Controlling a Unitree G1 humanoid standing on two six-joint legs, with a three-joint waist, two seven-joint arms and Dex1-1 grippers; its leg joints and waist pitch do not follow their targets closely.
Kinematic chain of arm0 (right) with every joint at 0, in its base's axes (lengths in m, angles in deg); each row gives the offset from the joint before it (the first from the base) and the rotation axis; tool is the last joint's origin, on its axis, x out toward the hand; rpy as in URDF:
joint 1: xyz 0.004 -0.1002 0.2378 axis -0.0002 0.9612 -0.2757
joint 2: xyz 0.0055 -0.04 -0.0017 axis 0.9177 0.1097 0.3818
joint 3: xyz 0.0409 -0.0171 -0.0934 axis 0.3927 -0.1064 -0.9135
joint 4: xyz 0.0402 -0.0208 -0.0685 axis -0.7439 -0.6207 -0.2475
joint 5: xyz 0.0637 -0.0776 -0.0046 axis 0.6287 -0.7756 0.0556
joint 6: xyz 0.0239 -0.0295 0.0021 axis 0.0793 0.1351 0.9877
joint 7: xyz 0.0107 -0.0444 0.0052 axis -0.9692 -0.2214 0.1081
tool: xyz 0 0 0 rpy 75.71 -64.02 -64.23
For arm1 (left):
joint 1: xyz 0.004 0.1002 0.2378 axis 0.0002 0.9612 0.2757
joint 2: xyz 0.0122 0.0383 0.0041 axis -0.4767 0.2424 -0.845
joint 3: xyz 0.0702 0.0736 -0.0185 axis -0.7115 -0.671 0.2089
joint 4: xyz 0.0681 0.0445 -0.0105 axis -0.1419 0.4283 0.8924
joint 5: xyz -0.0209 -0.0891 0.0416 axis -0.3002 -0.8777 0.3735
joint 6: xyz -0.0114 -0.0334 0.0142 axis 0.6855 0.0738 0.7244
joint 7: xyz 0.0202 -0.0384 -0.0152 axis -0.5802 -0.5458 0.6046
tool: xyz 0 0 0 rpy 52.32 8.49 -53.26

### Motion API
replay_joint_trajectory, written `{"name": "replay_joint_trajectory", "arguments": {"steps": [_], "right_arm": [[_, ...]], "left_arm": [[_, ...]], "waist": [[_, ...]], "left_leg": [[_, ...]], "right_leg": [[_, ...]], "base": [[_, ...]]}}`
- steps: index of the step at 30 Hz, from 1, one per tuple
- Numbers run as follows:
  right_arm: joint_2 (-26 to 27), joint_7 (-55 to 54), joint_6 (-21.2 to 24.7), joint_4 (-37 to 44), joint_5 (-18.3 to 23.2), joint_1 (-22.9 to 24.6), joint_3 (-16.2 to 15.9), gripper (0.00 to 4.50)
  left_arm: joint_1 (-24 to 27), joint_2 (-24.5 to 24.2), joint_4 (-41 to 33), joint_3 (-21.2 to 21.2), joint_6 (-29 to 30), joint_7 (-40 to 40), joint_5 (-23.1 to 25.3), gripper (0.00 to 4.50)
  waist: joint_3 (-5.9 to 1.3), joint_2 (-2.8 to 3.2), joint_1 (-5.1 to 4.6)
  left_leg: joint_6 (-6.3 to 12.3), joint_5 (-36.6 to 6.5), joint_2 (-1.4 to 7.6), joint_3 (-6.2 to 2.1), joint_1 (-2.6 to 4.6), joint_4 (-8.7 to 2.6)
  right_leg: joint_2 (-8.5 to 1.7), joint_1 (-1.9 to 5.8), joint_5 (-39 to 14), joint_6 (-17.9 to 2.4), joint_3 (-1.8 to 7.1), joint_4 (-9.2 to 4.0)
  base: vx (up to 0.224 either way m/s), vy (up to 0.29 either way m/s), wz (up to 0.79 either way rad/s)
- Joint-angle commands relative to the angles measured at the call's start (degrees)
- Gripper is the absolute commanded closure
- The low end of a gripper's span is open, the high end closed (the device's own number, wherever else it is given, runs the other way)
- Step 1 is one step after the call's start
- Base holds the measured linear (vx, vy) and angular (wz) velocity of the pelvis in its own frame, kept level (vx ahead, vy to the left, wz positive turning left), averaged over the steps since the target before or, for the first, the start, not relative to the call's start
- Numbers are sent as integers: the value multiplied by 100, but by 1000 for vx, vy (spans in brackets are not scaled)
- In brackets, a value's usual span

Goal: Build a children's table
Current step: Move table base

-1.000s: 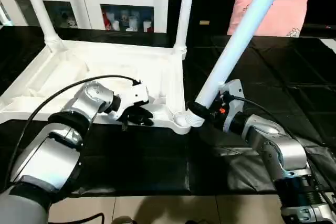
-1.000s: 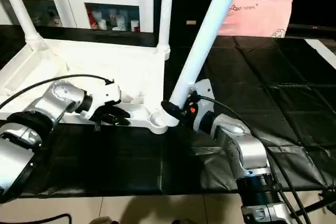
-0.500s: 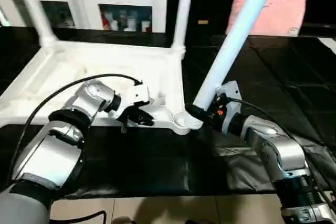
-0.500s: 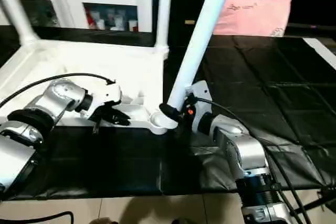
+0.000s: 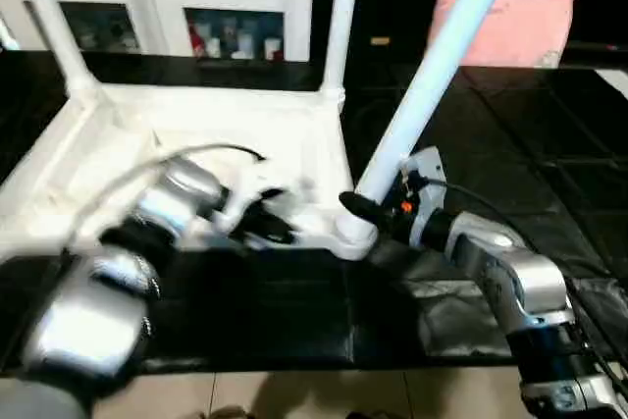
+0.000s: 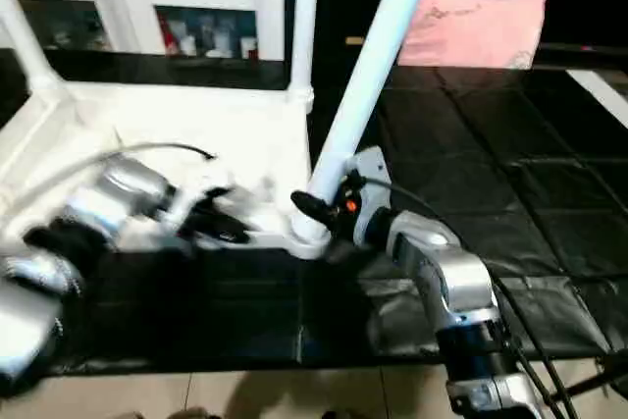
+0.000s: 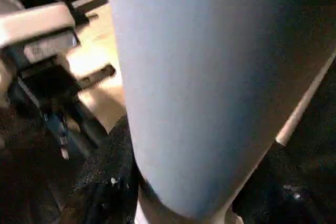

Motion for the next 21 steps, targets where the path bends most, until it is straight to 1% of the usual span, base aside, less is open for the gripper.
{"name": "replay_joint_trajectory", "arguments": {"steps": [1,2,3,4,5,6,7,8,9,10,11,12,13,14,15,16,17,18,19,21], "right_arm": [[-15,55,62,3,64,-99,92,257],[-6,63,67,-16,60,-119,88,257],[-8,64,70,-22,64,-128,82,257],[-13,68,69,-33,63,-137,70,257],[-38,88,33,-69,23,-152,17,257],[-55,99,10,-87,-4,-158,-15,257],[-64,113,-16,-109,-18,-166,-30,257],[-64,113,-16,-109,-18,-166,-30,257],[-64,114,-16,-110,-17,-167,-28,257],[-62,117,-16,-112,-14,-168,-21,257],[-62,120,-18,-114,-15,-167,-19,257],[-62,123,-26,-116,-19,-166,-18,257],[-63,127,-31,-117,-21,-165,-17,257],[-65,132,-37,-119,-23,-165,-14,257],[-67,136,-39,-119,-24,-165,-12,257],[-68,137,-41,-117,-22,-164,-8,257],[-70,138,-42,-117,-21,-163,-4,257],[-75,141,-44,-118,-23,-162,-4,257],[-76,142,-45,-118,-23,-161,-4,257],[-94,166,-43,-112,-27,-155,-2,257]], "left_arm": [[303,-76,-361,-114,115,140,150,450],[425,-127,-559,-150,-20,189,234,450],[480,-152,-674,-158,-22,231,274,450],[530,-179,-782,-167,-31,283,318,450],[605,-238,-924,-183,-195,428,423,450],[661,-275,-1046,-188,-253,508,478,450],[746,-320,-1137,-160,-865,570,479,450],[746,-320,-1137,-160,-865,570,479,450],[761,-324,-1164,-156,-930,576,471,450],[830,-299,-1244,-84,-1211,618,378,450],[879,-257,-1297,-13,-1313,660,286,450],[867,-212,-1306,38,-1158,547,159,450],[866,-191,-1334,64,-1049,478,89,423],[880,-168,-1399,108,-933,402,0,406],[894,-158,-1449,137,-893,378,-40,406],[892,-149,-1465,163,-882,393,-55,395],[885,-140,-1465,179,-875,409,-59,384],[868,-124,-1445,193,-878,403,-77,379],[861,-121,-1428,194,-889,406,-77,377],[743,-88,-1148,188,-1059,395,-90,377]], "waist": [[-474,39,6],[-458,33,-7],[-444,33,-23],[-439,37,-23],[-442,14,-21],[-438,21,-20],[-447,19,-28],[-441,15,-26],[-451,15,-36],[-455,34,-25],[-466,30,-30],[-469,33,-24],[-478,35,-15],[-481,32,-14],[-477,38,-14],[-478,52,-12],[-473,41,-16],[-470,51,-14],[-465,48,-14],[-458,55,-15]], "left_leg": [[37,-969,201,-50,26,-395],[30,-1020,198,-62,6,-403],[39,-1067,163,-38,28,-395],[36,-1097,158,-39,32,-395],[28,-1107,163,-42,38,-395],[36,-1090,159,-54,23,-398],[30,-1084,166,-59,23,-401],[56,-1082,155,-62,15,-401],[48,-1072,150,-51,18,-398],[44,-1063,158,-60,19,-398],[38,-1041,164,-52,19,-396],[37,-1001,168,-52,14,-399],[43,-951,168,-46,16,-395],[39,-883,178,-48,10,-399],[43,-881,178,-47,8,-400],[30,-891,182,-49,11,-400],[30,-938,179,-45,10,-401],[31,-970,170,-43,18,-401],[32,-991,168,-40,15,-400],[18,-1075,150,-42,20,-401]], "right_leg": [[-455,384,-1707,-862,406,-397],[-462,393,-1943,-738,396,-426],[-431,357,-2181,-614,388,-482],[-431,356,-2338,-540,386,-505],[-434,357,-2398,-500,381,-508],[-436,359,-2483,-427,373,-514],[-433,356,-2479,-391,373,-509],[-431,347,-2501,-362,370,-536],[-418,346,-2468,-334,373,-524],[-428,346,-2424,-344,375,-513],[-421,341,-2284,-377,381,-491],[-422,346,-2204,-412,389,-474],[-418,343,-2095,-447,395,-463],[-412,345,-1877,-532,403,-420],[-411,344,-1770,-592,406,-412],[-420,348,-1728,-631,408,-395],[-417,349,-1725,-667,408,-408],[-413,349,-1769,-662,406,-413],[-412,349,-1813,-645,406,-425],[-410,355,-2082,-521,394,-463]], "base": [[0,0,0],[0,0,0],[0,0,0],[0,0,0],[0,0,0],[0,0,0],[0,0,0],[0,0,0],[0,0,0],[0,0,0],[0,0,0],[0,0,0],[0,0,0],[0,0,0],[0,0,0],[0,0,0],[0,0,0],[0,0,0],[0,0,0],[0,0,0]]}}
